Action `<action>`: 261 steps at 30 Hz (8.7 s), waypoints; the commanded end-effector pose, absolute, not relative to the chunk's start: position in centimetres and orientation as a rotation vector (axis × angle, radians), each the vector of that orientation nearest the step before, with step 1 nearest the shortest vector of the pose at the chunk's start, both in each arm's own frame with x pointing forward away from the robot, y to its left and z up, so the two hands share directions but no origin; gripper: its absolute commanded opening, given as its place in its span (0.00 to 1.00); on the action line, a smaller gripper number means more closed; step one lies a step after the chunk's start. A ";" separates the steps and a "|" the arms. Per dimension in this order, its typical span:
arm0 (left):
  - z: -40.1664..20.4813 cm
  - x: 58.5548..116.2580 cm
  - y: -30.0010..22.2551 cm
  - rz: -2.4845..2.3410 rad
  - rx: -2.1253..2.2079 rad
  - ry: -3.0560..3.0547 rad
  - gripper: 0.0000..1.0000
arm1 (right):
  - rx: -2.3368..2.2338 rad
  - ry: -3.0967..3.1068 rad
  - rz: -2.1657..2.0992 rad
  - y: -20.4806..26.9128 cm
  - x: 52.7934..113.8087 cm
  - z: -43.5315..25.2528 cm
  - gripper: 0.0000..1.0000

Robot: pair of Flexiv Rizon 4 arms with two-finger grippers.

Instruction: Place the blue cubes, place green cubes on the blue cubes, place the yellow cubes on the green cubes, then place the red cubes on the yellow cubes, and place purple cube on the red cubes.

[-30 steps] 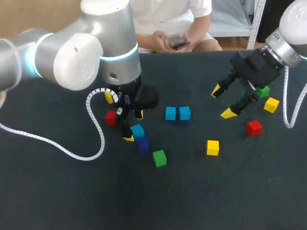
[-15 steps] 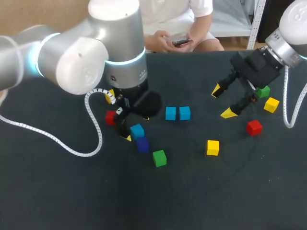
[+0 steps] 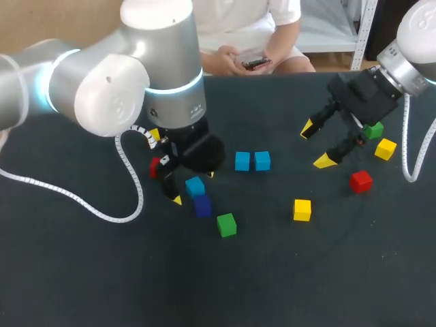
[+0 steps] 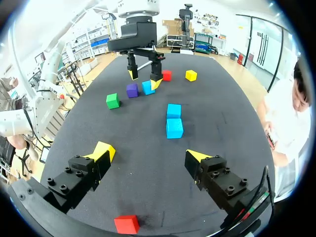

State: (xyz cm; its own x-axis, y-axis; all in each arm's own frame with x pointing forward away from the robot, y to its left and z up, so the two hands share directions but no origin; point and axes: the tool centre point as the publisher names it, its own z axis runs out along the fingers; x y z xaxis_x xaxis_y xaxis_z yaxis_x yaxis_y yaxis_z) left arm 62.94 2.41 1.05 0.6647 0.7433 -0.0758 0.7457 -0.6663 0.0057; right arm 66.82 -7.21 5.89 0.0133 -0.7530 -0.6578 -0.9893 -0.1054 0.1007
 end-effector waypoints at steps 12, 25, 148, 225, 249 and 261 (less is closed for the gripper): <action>0.1 63.8 2.2 -0.089 2.882 1.237 0.85 | -1.907 1.781 0.822 -7.2 66.8 5.9 1.00; 0.0 64.3 2.2 -0.068 2.917 1.246 0.39 | -1.907 1.781 0.822 -7.2 66.8 5.9 1.00; 3.2 69.7 -0.6 0.057 2.124 2.334 0.00 | -1.907 1.781 0.822 -7.2 66.8 5.9 1.00; 0.1 71.1 -3.5 -0.038 2.146 2.368 0.00 | -1.907 1.781 0.822 -7.2 66.8 5.9 1.00; 0.1 71.3 -4.0 -0.069 2.166 2.355 0.00 | -1.907 1.781 0.822 -7.2 66.8 5.9 1.00; 0.1 70.8 -3.2 -0.061 2.140 2.376 0.00 | -1.907 1.781 0.822 -7.2 66.8 5.9 1.00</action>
State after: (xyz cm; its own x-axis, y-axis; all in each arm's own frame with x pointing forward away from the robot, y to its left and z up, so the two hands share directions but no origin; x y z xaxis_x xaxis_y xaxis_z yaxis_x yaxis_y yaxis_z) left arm 70.92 -3.51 -0.09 -0.1035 0.9945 0.0182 0.9922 0.1045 -0.0678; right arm 66.83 -7.21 5.88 0.0133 -0.7530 -0.6579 -0.9893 -0.1054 0.1007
